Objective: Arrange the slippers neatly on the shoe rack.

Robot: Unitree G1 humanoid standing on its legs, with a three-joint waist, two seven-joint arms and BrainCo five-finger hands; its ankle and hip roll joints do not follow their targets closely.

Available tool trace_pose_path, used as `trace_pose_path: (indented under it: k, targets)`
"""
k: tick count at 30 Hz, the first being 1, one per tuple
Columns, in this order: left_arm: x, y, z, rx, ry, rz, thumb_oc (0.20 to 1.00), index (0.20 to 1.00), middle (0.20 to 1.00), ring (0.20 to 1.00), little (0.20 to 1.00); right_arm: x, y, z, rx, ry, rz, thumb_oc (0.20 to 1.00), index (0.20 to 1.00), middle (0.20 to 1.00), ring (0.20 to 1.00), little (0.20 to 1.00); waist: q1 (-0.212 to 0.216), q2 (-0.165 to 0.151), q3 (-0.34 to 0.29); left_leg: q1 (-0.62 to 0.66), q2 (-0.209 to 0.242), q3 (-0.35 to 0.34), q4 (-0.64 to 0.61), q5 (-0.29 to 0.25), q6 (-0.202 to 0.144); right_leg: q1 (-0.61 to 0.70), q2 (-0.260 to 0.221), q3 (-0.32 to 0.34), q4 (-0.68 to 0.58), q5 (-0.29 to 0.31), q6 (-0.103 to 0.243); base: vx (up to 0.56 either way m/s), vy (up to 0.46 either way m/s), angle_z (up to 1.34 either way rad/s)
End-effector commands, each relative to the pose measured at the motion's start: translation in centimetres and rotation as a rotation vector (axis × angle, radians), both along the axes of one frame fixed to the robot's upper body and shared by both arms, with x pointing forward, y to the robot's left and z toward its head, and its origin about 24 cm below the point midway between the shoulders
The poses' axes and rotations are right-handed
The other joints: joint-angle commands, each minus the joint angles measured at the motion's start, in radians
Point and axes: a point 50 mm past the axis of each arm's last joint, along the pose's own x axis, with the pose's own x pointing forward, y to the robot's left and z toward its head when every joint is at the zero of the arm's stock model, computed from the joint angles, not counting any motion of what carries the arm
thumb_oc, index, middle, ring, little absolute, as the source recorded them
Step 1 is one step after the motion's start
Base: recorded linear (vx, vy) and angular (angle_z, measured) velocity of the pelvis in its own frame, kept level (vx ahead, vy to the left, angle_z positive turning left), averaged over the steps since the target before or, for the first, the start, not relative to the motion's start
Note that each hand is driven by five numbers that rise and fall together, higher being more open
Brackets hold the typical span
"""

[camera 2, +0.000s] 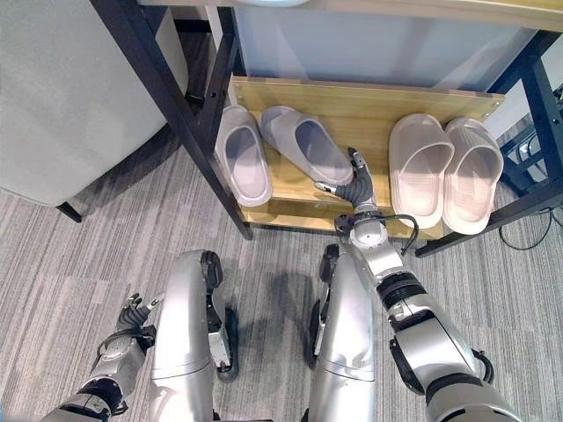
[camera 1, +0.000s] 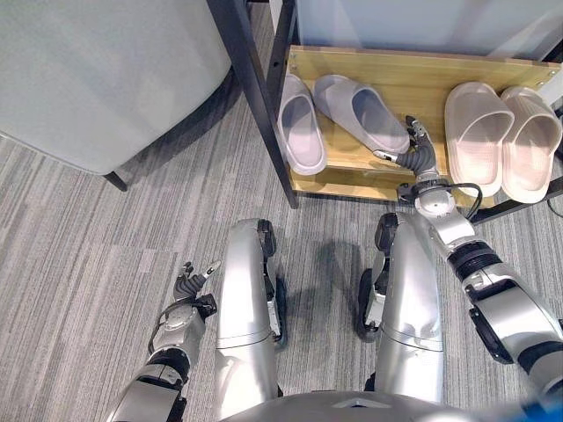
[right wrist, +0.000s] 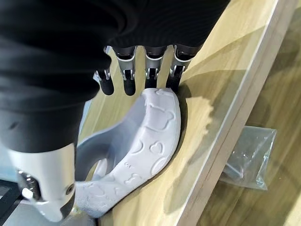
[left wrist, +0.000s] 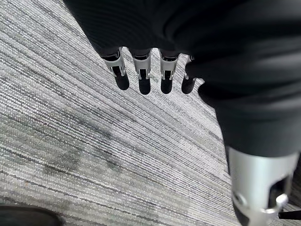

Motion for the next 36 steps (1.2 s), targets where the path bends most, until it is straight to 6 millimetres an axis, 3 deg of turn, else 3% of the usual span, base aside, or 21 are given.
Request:
trace_pose_path:
  k: [1, 15, 26, 36]
  targets:
    - [0.2, 0.3, 0.8, 0.042, -0.062, -0.011, 1.0, 1.0, 1.0, 1.0, 1.0, -0.3, 1.6, 2.8, -0.097, -0.146, 0.096, 1.0, 1.0, 1.0, 1.0, 1.0, 0.045, -0.012, 0.0, -0.05, -0.049, -0.116, 0.003, 0.067, -0.034, 0.033, -0.005, 0.18, 0.021, 0.119, 0.024, 0.0, 0.0, 0.0]
    - [-0.6, -0.4, 0.2, 0.037, -0.046, -0.035, 1.0, 1.0, 1.0, 1.0, 1.0, -2.8, 3.7, 2.6, -0.137, -0.205, 0.237, 1.0, 1.0, 1.0, 1.0, 1.0, 0.033, -0.01, 0.0, -0.05, -0.051, -0.122, 0.047, 0.062, -0.036, 0.035, 0.002, 0.185, 0.049, 0.121, 0.03, 0.0, 0.0, 0.0]
    - [-1.1, -0.8, -0.2, 0.037, -0.026, -0.047, 1.0, 1.0, 1.0, 1.0, 1.0, -4.6, 8.2, 3.3, -0.17, -0.265, 0.435, 1.0, 1.0, 1.0, 1.0, 1.0, 0.03, -0.01, 0.001, -0.05, -0.051, -0.12, 0.065, 0.063, -0.039, 0.044, 0.006, 0.196, 0.061, 0.127, 0.036, 0.0, 0.0, 0.0]
    - [-1.1, -1.1, -0.2, 0.044, -0.02, -0.06, 1.0, 1.0, 1.0, 1.0, 1.0, -4.6, 9.5, 3.1, -0.163, -0.258, 0.458, 1.0, 1.0, 1.0, 1.0, 1.0, 0.032, -0.002, 0.004, -0.05, -0.057, -0.112, 0.073, 0.066, -0.037, 0.049, 0.008, 0.203, 0.065, 0.135, 0.04, 0.0, 0.0, 0.0]
